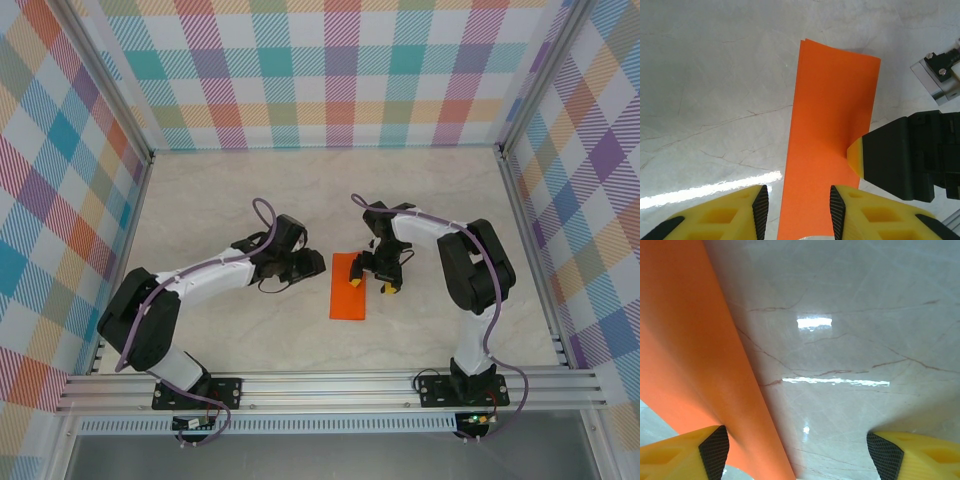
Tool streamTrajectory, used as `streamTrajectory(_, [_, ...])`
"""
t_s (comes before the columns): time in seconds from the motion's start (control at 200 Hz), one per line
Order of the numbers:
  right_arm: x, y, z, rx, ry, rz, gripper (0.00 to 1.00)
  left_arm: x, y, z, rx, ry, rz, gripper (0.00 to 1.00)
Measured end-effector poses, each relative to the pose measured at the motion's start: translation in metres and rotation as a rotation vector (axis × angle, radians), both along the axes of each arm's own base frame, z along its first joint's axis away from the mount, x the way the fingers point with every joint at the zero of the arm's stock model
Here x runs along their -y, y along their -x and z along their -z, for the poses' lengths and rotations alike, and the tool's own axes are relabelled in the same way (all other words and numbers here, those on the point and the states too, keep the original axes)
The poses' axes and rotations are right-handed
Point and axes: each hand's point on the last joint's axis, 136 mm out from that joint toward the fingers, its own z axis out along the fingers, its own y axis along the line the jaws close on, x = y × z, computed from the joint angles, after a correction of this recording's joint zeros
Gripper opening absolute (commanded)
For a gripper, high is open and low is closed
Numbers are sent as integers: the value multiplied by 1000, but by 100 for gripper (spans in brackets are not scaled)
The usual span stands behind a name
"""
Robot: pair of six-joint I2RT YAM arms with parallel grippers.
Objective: Fold a paper plane with a square sheet of paper (pick it up from the middle)
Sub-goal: Hold the square sheet of paper at the center of the table.
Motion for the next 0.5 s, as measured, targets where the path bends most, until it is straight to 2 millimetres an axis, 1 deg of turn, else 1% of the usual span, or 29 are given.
streamTrajectory(0.21, [0, 0, 1, -2, 1, 1, 79, 1, 0, 11, -26, -13, 4, 38])
streamTrajectory(0.355, [0, 0, 1, -2, 2, 0, 79, 4, 0, 12, -33, -9, 10, 33])
streamTrajectory(0.435, [1, 0, 1, -2, 2, 1, 79, 7, 0, 11, -35, -3, 12, 26])
streamTrajectory(0.5, [1, 1, 1, -2, 3, 0, 79, 10, 1, 13, -44, 1, 14, 15])
